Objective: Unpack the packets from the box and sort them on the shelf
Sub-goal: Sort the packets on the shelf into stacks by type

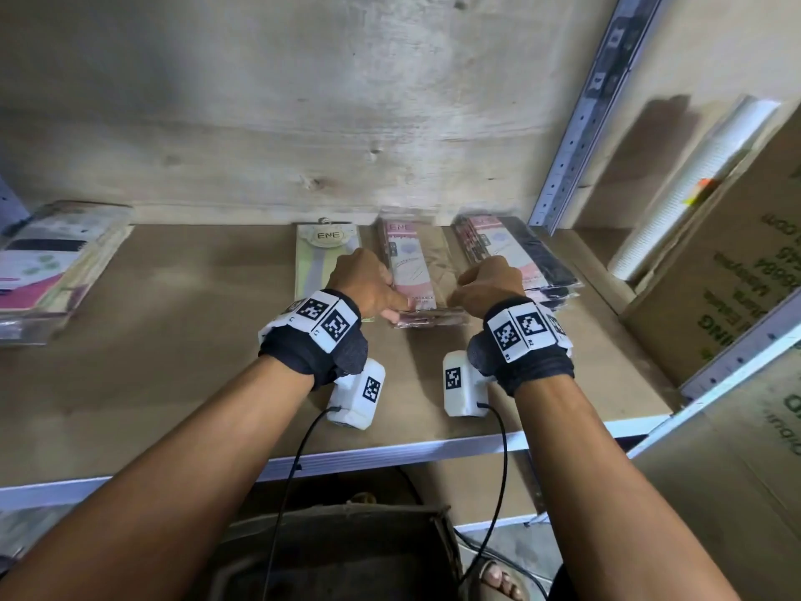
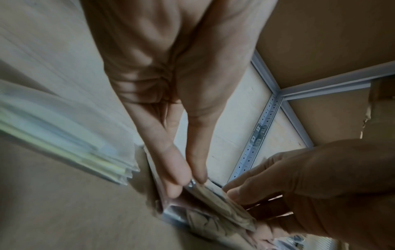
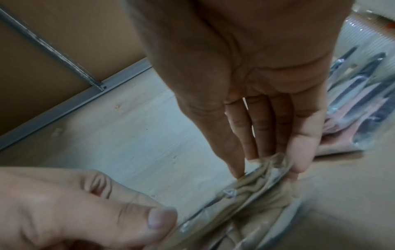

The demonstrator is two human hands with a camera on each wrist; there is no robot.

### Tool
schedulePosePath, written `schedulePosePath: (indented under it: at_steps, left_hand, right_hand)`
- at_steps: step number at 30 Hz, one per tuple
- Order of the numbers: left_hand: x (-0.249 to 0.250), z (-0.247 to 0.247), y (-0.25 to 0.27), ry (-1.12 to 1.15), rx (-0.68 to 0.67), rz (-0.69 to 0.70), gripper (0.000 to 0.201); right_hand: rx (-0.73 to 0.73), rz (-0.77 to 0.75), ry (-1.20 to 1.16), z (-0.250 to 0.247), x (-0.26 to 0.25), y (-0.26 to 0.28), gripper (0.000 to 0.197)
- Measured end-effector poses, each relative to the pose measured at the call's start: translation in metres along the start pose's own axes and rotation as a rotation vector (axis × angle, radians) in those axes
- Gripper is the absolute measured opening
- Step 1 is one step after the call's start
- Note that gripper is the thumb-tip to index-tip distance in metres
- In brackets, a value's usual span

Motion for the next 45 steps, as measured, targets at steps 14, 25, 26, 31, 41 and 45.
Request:
schedulePosePath:
  at_steps: [14, 25, 26, 31, 41, 45]
  left_hand:
    - [0.002, -0.001, 0.005, 0.049, -0.057, -0.009, 0.056]
    - [-0.017, -0.074, 0.026, 0.005, 0.263, 0.072, 0.024]
    - [-0.023, -0.089, 0.032, 0.010, 0.298, 0.078, 0.022]
    - [-0.066, -0.170, 0.075, 0.014, 0.472, 0.076, 0.017]
    - [-0.138, -0.299, 0.157, 0.088, 0.771, -0.084, 0.017]
    - [-0.155, -0.323, 0.173, 0.120, 0.774, -0.134, 0.016]
  right_hand:
    - [-0.002, -0.021, 0.046, 0.003, 0.000, -0.007, 0.033]
    - [-0.046, -0.341, -0.080, 0.000, -0.029, 0.022, 0.026]
    - [-0.102, -0.352, -0.135, 0.007, -0.034, 0.029, 0.023]
    - [-0.332, -0.394, -0.332, 0.049, -0.060, 0.067, 0.017]
    - [-0.656, -0.405, -0.341, 0.175, -0.186, 0.130, 0.007]
    - [-0.701, -0.322, -0.308, 0.231, -0.243, 0.150, 0.017]
Point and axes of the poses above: each hand's wrist, its own y-axis away from the middle knuckle, its own z-axis out of the palm, x = y × z, the point moved 3 cm from there along -y, towards the middle knuckle, and after that the axes turned 9 degrees about z, right-handed, at the moved point
